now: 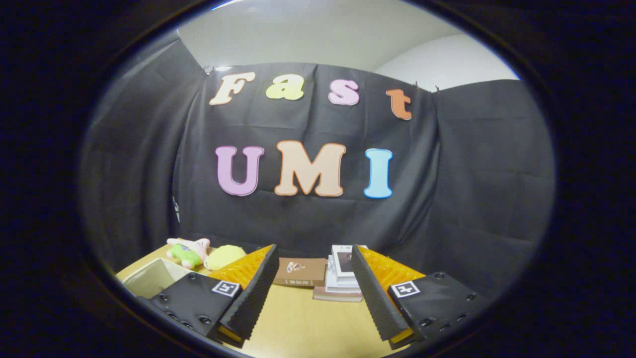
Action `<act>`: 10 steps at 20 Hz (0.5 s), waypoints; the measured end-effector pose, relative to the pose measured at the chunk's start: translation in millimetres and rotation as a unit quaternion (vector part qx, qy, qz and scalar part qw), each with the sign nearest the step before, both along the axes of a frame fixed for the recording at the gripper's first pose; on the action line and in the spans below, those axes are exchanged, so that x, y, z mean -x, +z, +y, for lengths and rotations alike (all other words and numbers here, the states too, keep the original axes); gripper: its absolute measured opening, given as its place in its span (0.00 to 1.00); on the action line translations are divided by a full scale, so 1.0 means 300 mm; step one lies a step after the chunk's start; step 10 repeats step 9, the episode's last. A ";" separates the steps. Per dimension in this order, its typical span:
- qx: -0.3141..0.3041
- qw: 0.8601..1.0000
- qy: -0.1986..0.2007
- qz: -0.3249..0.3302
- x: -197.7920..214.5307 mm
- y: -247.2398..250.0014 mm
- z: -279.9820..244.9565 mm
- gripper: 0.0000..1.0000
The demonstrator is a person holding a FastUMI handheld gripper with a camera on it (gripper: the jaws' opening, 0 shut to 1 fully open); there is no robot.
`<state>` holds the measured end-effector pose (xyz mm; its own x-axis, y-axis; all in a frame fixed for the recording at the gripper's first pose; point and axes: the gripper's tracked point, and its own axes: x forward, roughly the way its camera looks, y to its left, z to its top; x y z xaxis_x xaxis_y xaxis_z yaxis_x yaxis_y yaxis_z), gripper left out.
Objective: Open the storage box then place both shoes into the box .Put the left shoe in first, then the right shoe, with the right side of both shoes facing outward in a uniform manner.
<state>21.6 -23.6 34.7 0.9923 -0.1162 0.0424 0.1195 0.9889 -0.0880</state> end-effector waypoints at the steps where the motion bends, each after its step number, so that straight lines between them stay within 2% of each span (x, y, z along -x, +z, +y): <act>1: 0.001 1.000 -0.003 -0.011 0.007 0.015 -0.004 0.95; 4: -0.002 0.999 -0.017 -0.038 0.028 0.048 -0.016 0.95; 10: -0.019 0.998 -0.013 -0.062 0.058 0.080 -0.021 0.95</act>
